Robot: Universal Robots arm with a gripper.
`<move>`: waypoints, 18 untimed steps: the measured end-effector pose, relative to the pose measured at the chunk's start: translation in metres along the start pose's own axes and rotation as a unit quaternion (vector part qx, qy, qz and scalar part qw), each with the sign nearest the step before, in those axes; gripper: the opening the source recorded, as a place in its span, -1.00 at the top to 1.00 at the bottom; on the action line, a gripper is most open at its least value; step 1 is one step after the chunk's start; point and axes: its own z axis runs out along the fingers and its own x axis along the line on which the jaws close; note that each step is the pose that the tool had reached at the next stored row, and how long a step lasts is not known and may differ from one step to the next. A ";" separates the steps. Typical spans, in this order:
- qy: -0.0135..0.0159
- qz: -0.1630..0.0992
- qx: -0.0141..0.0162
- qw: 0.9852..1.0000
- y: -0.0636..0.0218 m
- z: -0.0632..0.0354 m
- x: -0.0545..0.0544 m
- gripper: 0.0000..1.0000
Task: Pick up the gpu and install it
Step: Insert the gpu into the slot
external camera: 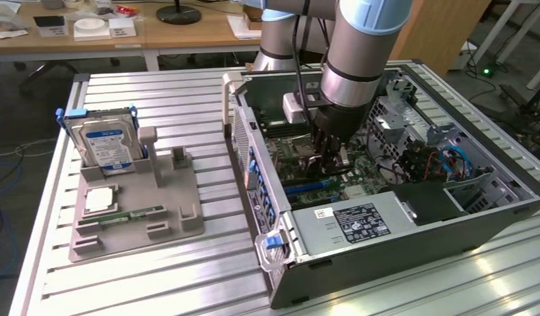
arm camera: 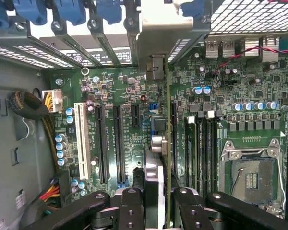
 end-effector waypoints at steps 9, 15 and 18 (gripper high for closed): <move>0.000 0.000 0.000 1.000 0.0018 0.0065 0.001 0.44; 0.000 0.000 0.000 1.000 0.0036 0.0134 0.003 0.44; 0.000 0.000 0.000 1.000 0.0054 0.0148 0.003 0.44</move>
